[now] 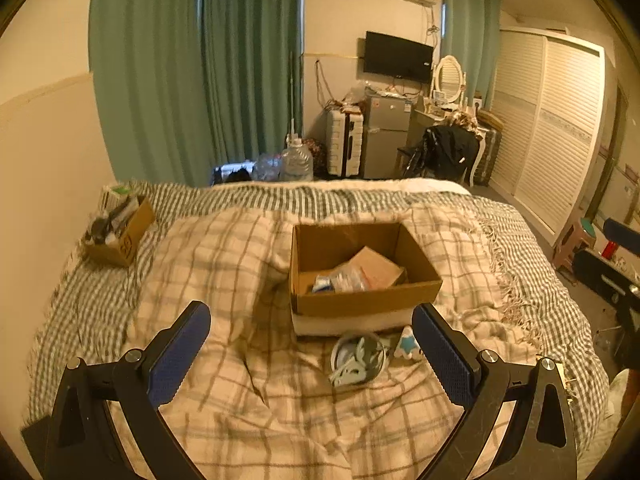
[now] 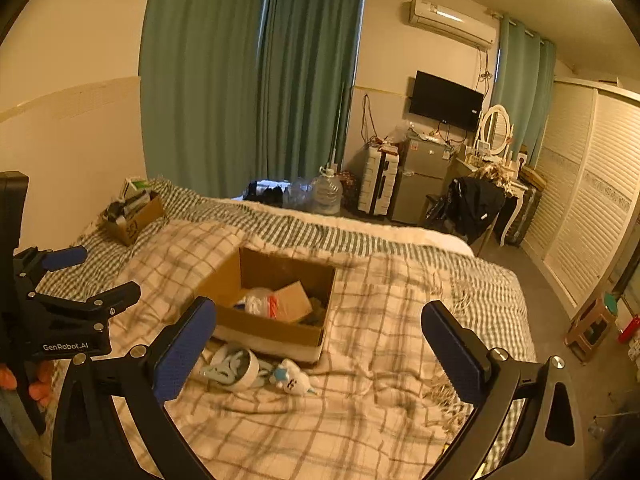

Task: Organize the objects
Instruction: 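Grasp the white tape roll with the left tool while the right tool grasps the white plush toy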

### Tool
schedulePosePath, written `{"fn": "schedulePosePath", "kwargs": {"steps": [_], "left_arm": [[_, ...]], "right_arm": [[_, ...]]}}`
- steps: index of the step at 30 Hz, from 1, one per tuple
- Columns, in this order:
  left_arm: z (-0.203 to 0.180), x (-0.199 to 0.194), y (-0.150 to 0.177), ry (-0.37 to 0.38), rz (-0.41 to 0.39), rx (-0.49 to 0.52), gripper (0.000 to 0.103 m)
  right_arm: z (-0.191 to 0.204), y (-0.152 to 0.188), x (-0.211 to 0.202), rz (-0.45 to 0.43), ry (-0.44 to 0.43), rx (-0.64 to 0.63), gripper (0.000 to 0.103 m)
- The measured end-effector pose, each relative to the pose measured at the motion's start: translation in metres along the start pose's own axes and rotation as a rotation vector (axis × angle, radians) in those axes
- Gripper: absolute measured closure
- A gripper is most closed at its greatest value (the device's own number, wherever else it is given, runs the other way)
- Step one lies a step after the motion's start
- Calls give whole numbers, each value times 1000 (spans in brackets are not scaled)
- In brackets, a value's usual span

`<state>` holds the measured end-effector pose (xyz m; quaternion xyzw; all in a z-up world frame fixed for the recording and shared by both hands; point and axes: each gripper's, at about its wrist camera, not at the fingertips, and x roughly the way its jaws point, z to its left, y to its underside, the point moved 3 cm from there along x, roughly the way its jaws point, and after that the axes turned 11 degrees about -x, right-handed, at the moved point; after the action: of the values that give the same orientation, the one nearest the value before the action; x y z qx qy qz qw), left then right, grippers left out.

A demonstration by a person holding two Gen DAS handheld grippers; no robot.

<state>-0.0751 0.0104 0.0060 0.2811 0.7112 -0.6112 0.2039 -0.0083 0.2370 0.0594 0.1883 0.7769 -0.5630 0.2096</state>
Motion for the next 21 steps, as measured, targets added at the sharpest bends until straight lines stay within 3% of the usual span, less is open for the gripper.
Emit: {"fn": "schedulePosePath", "kwargs": {"steps": [13,21], "left_arm": [[-5,95,84,-67,178,59,0],[-20,140,113,-31,277,84,0]], "right_arm": [[-2,78,108,208,-42,87,0],[1,115,174,336,-85,109,0]]}}
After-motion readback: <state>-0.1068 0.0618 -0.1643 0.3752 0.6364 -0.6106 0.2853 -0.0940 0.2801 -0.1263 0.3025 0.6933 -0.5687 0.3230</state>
